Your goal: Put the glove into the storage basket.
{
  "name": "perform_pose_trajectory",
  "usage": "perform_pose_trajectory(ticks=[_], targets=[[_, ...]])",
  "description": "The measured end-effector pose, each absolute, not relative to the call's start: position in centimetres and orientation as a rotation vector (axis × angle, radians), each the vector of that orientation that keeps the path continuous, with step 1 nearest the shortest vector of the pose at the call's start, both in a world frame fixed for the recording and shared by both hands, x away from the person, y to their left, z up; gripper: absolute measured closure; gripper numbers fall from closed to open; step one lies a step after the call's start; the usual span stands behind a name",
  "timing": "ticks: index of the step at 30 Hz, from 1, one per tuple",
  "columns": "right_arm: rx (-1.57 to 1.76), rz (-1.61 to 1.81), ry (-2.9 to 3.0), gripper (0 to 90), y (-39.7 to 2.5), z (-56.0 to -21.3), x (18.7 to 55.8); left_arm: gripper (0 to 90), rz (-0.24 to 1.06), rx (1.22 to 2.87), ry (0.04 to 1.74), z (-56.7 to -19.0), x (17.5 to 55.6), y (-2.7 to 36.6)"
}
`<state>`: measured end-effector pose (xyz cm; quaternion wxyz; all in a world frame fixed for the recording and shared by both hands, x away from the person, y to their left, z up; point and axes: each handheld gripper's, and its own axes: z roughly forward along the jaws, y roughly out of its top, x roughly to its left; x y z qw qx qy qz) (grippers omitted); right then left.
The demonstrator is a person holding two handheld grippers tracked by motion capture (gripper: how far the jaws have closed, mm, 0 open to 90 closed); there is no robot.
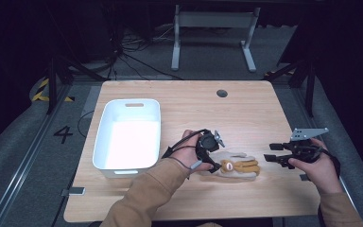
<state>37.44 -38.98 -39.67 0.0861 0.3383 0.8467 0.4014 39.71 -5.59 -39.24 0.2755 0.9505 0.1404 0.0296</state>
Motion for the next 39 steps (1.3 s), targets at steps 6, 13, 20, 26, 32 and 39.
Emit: perform_pose_trajectory(ticks=[6,13,20,26,32,39], targets=[[1.031,1.196,2.513,39.0,-39.4,-39.9,37.1,28.2,0.024,2.562,0.307,-39.7,39.7,-6.4],[1.066,1.203,2.5,37.8,-40.0,-40.0,36.2,26.0,0.022,2.611,0.237,-40.9,40.2,-7.4],[1.057,1.24,2.516,37.0,-40.0,-40.3,36.2,21.2,0.054,2.661,0.214,-41.8,40.5,-8.2],[1.048,1.252,2.524,36.6,-39.7,-40.4,36.4,18.1,0.089,2.682,0.196,-42.4,40.5,-9.1],[1.047,1.253,2.531,36.5,-39.6,-40.5,36.4,16.5,0.08,2.709,0.161,-43.5,40.5,-9.7],[1.044,1.254,2.536,36.3,-39.5,-40.6,36.4,15.3,0.085,2.73,0.139,-44.2,40.5,-10.3]])
